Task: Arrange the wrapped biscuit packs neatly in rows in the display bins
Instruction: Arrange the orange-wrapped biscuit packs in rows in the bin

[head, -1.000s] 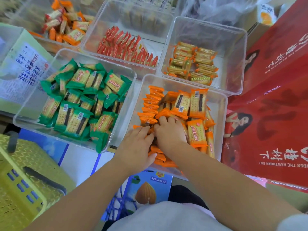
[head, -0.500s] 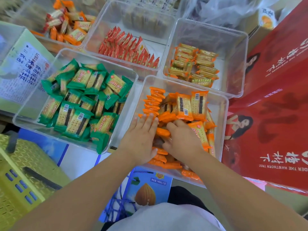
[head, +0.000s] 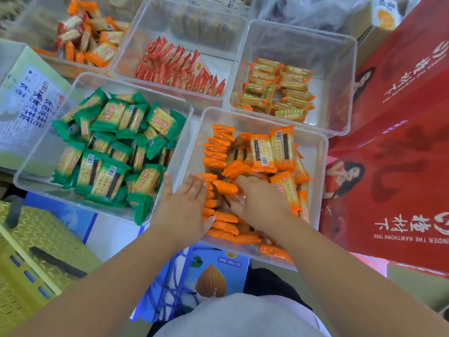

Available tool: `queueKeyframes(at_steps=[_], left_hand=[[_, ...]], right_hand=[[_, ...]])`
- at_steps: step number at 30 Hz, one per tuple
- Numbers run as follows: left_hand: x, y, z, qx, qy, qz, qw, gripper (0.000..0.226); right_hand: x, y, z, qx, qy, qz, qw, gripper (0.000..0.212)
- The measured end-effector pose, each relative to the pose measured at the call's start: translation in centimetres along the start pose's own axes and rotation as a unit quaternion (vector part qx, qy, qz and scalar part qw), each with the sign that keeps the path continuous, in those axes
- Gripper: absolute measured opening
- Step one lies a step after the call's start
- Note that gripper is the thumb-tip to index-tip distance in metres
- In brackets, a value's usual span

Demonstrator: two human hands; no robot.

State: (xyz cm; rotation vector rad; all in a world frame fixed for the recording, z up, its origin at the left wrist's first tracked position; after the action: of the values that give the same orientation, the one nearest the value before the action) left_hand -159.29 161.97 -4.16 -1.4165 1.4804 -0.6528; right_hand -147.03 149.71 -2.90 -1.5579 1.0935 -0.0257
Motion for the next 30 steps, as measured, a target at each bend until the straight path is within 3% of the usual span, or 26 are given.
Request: queueKeyframes(at_steps=[4,7,10,14,20,25,27,30], left_hand=[[0.0,0.0,0.0,0.008,-0.003,-0.013,1.0,0.084],[0.1,-0.1,-0.1,0.02,-0.008,-0.024,0.999,0.083],[-0.1,-0.2,-0.3,0.035,-0.014,-0.052,0.998,0.083],[-0.2,-0.6,-0.6,0.076,-0.015,-0.098,0.992,0.086],[-0.5,-1.3,-1.1,0.127,-0.013,-0.167,0.978,0.091],[0.0,-1.5,-0.9,0.138,0.026,-0.155,0.978,0.066],[0.7,-1.7,-0.4,0.134,0.058,-0.134,0.98,0.065],[2.2,-1.6,1.0,0.118,0.103,-0.153,0.976,0.066]], right_hand=[[0.7,-2.1,-1.2,0.056,0.01,0.152,0.987,0.023],[1.4,-3.3,-1.6,0.076,0.032,0.225,0.971,0.046],[1.9,-3.1,-1.1,0.027,0.038,0.199,0.979,0.064],[0.0,-1.5,-0.7,0.001,-0.024,0.147,0.989,0.033],[-1.4,0.9,0.5,-0.005,-0.049,0.083,0.995,0.027],[-0.8,1.8,0.5,-0.061,-0.058,-0.027,0.996,0.047],[-0.4,1.4,0.6,-0.087,-0.066,-0.006,0.994,0.05],[1.1,0.8,0.4,-0.145,-0.018,0.111,0.983,0.057]])
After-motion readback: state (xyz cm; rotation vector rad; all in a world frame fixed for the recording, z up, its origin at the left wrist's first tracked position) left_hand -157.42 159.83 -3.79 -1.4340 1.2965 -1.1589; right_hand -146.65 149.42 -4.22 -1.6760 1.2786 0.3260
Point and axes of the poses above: each hand's wrist, its own z-axis towards the middle knuckle, its own y-axis out of the palm, x = y × z, the point moved 5 cm from there along z, towards the middle knuckle, and after that the axes turned 10 degrees about z, right-handed, at the moved point
